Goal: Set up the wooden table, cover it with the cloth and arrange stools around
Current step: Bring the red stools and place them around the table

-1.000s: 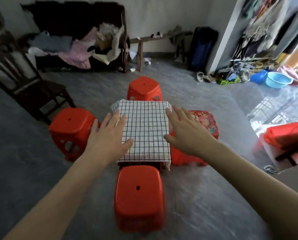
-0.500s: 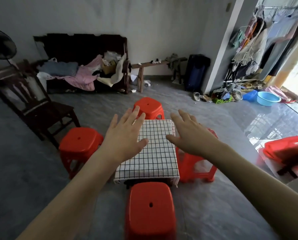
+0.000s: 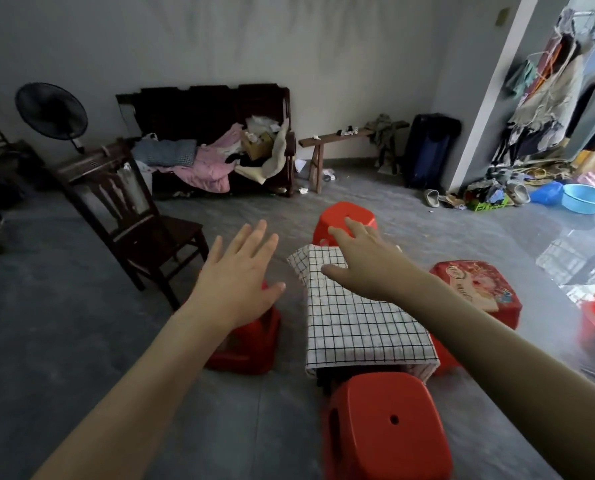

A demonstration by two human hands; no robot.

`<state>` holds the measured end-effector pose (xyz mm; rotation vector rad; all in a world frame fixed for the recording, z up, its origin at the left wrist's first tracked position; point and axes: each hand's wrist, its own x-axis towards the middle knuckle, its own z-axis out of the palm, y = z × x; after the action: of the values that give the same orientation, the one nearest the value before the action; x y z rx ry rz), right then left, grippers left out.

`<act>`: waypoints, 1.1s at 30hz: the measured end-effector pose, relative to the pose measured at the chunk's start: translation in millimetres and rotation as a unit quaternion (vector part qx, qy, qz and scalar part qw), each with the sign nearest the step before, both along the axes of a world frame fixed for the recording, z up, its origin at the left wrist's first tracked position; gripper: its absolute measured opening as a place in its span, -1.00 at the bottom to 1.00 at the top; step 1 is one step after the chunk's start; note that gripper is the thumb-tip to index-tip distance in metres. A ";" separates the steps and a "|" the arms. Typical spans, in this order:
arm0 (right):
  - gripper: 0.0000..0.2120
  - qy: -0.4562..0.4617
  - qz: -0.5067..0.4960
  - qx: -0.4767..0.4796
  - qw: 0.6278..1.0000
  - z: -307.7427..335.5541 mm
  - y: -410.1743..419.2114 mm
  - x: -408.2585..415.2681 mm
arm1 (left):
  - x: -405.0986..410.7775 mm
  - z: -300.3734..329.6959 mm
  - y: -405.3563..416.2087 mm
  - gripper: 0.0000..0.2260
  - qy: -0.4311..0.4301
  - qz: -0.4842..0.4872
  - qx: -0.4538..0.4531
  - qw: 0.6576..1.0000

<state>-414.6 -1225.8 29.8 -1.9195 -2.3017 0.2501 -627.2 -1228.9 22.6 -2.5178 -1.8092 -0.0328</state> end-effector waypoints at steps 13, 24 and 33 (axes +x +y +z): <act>-0.33 -0.023 0.045 -0.028 0.998 -17.1 115.8 -119.5 | -136.4 -26.9 85.7 -0.29 -0.008 0.053 -0.032 0.998; -0.35 -0.004 0.035 -0.038 0.999 -38.7 293.2 -175.9 | -189.1 -36.1 265.0 -0.32 0.020 0.030 -0.040 0.999; -0.34 0.004 0.016 -0.071 0.997 -53.4 377.2 -200.3 | -217.7 -48.7 364.4 -0.34 0.023 -0.002 -0.070 0.997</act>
<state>-614.9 -848.6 -23.6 -1.9421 -2.3689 0.4344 -844.9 -864.5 -26.1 -2.5895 -1.8507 0.1563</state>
